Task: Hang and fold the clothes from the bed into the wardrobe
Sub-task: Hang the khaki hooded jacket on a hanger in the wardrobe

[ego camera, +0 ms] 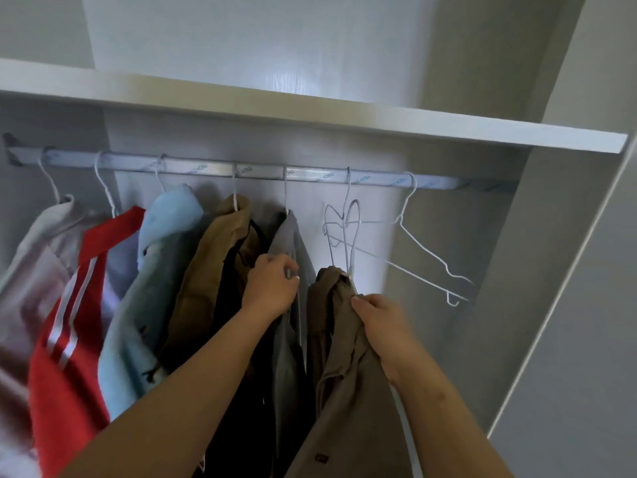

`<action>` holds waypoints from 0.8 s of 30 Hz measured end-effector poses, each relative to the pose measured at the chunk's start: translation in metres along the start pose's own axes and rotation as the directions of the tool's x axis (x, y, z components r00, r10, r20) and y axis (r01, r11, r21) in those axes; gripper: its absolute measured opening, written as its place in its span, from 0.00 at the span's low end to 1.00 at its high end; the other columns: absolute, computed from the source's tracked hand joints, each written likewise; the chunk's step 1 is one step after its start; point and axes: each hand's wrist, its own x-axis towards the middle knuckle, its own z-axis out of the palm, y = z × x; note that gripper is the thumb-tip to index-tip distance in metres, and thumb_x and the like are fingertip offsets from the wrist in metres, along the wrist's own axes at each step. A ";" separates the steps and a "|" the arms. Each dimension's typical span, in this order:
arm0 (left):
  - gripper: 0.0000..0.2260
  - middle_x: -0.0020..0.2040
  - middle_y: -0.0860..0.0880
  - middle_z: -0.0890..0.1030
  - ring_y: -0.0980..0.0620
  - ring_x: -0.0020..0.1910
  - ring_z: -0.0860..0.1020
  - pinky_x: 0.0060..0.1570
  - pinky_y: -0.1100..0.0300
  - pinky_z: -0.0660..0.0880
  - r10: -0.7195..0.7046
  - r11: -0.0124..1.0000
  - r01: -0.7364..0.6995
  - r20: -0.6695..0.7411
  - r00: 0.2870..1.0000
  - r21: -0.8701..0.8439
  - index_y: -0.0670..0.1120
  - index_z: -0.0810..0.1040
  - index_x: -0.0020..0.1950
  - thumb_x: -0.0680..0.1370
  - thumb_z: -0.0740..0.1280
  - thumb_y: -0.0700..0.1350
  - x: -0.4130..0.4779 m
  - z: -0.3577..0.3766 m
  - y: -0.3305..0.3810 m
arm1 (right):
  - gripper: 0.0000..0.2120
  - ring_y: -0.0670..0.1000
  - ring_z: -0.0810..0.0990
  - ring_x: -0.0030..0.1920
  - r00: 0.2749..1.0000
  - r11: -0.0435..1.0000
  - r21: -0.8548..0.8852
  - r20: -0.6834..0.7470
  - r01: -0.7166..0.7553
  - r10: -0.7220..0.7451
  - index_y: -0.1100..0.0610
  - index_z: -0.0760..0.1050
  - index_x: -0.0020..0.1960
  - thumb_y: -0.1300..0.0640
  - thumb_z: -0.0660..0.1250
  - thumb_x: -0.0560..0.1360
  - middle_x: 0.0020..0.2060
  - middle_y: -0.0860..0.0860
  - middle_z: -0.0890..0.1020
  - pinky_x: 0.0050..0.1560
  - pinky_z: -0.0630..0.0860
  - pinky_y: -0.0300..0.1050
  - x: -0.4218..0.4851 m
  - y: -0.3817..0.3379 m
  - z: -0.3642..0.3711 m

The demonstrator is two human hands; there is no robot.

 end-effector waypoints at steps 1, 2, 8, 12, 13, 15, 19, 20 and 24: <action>0.05 0.64 0.47 0.67 0.46 0.57 0.71 0.55 0.55 0.73 0.000 1.000 0.000 0.008 1.000 0.018 0.51 0.73 0.52 0.77 0.65 0.44 0.011 0.002 -0.001 | 0.09 0.54 0.79 0.43 1.000 1.000 -0.020 -0.010 0.015 -0.015 0.56 0.75 0.43 0.56 0.59 0.79 0.44 0.58 0.80 0.47 0.77 0.46 0.009 -0.005 0.004; 0.08 0.67 0.47 0.64 0.45 0.61 0.69 0.58 0.54 0.71 0.001 0.999 -0.002 0.018 1.000 0.040 0.51 0.73 0.55 0.76 0.66 0.44 0.020 0.003 -0.002 | 0.10 0.54 0.78 0.43 0.999 0.999 -0.040 -0.019 0.028 -0.029 0.55 0.74 0.42 0.55 0.59 0.79 0.44 0.58 0.80 0.48 0.77 0.46 0.018 -0.009 0.008; 0.22 0.75 0.49 0.51 0.41 0.70 0.56 0.66 0.50 0.61 0.037 0.967 -0.041 0.018 0.999 0.251 0.56 0.66 0.67 0.75 0.66 0.45 0.065 0.012 -0.014 | 0.11 0.56 0.79 0.46 0.997 0.997 -0.060 -0.047 0.055 -0.057 0.55 0.74 0.40 0.56 0.59 0.79 0.45 0.58 0.81 0.53 0.76 0.50 0.066 -0.027 0.029; 0.23 0.75 0.49 0.53 0.41 0.71 0.56 0.68 0.51 0.62 0.037 0.997 -0.038 0.018 0.999 0.066 0.54 0.67 0.67 0.75 0.62 0.35 0.076 0.018 -0.027 | 0.10 0.51 0.75 0.40 0.992 0.996 -0.090 -0.122 0.024 -0.035 0.61 0.76 0.47 0.57 0.58 0.80 0.44 0.58 0.79 0.43 0.74 0.44 0.086 -0.020 0.031; 0.24 0.74 0.48 0.55 0.42 0.70 0.59 0.68 0.50 0.64 0.048 0.999 -0.048 0.011 0.999 0.007 0.53 0.68 0.67 0.75 0.60 0.33 0.077 0.020 -0.028 | 0.10 0.50 0.75 0.39 0.991 0.995 -0.098 -0.133 0.013 -0.026 0.61 0.75 0.50 0.57 0.58 0.80 0.42 0.55 0.78 0.39 0.73 0.41 0.089 -0.016 0.031; 0.25 0.73 0.48 0.58 0.43 0.69 0.62 0.66 0.48 0.67 0.058 0.994 -0.060 -0.023 0.998 -0.089 0.51 0.70 0.66 0.74 0.59 0.30 0.076 0.025 -0.029 | 0.08 0.48 0.74 0.37 0.987 0.995 -0.100 -0.163 -0.001 -0.015 0.59 0.74 0.50 0.57 0.57 0.80 0.40 0.52 0.77 0.34 0.70 0.38 0.093 -0.009 0.029; 0.25 0.72 0.48 0.61 0.44 0.69 0.63 0.67 0.49 0.67 0.042 0.979 -0.052 -0.054 0.998 -0.198 0.49 0.70 0.66 0.73 0.58 0.29 0.072 0.033 -0.023 | 0.08 0.48 0.72 0.32 0.962 0.996 -0.091 -0.272 -0.013 -0.012 0.59 0.74 0.47 0.58 0.58 0.79 0.34 0.53 0.75 0.30 0.67 0.38 0.098 0.002 0.016; 0.25 0.72 0.47 0.61 0.45 0.69 0.63 0.68 0.50 0.65 0.033 0.977 -0.045 -0.062 0.998 -0.208 0.49 0.70 0.66 0.73 0.58 0.29 0.070 0.034 -0.022 | 0.08 0.47 0.70 0.30 0.954 0.995 -0.102 -0.300 -0.012 -0.020 0.60 0.74 0.46 0.59 0.57 0.79 0.32 0.52 0.74 0.29 0.66 0.39 0.099 0.004 0.013; 0.25 0.71 0.47 0.62 0.45 0.69 0.63 0.67 0.56 0.65 0.017 0.974 -0.040 -0.101 0.995 -0.224 0.48 0.71 0.66 0.73 0.58 0.28 0.067 0.033 -0.019 | 0.09 0.47 0.70 0.30 0.928 0.994 -0.108 -0.372 -0.007 -0.034 0.60 0.73 0.46 0.59 0.57 0.80 0.32 0.51 0.74 0.29 0.64 0.40 0.099 0.010 0.009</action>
